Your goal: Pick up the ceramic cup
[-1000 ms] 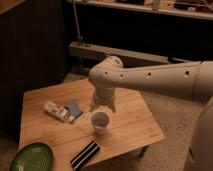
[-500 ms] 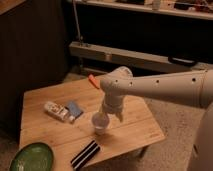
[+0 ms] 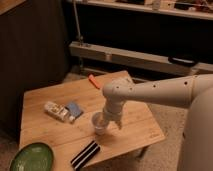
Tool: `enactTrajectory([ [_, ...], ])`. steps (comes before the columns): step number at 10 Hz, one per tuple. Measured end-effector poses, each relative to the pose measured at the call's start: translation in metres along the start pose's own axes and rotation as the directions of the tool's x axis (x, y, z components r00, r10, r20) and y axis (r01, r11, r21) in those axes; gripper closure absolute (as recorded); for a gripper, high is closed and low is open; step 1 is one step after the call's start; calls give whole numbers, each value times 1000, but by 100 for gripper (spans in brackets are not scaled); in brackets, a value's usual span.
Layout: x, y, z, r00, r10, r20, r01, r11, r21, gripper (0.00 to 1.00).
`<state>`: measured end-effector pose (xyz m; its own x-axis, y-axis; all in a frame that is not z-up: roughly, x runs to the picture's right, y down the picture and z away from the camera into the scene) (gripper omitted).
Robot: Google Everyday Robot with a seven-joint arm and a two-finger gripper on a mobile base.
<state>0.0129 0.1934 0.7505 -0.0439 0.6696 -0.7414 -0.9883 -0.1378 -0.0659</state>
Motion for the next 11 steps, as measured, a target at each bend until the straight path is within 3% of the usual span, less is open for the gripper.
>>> enactTrajectory([
  [2, 0, 5, 21, 999, 5, -34, -7, 999, -39, 46],
  [5, -1, 10, 18, 999, 7, -38, -11, 996, -88, 77],
  [8, 2, 15, -17, 1000, -4, 3, 5, 991, -133, 100],
  [11, 5, 26, -73, 998, -30, 47, 40, 976, -215, 100],
])
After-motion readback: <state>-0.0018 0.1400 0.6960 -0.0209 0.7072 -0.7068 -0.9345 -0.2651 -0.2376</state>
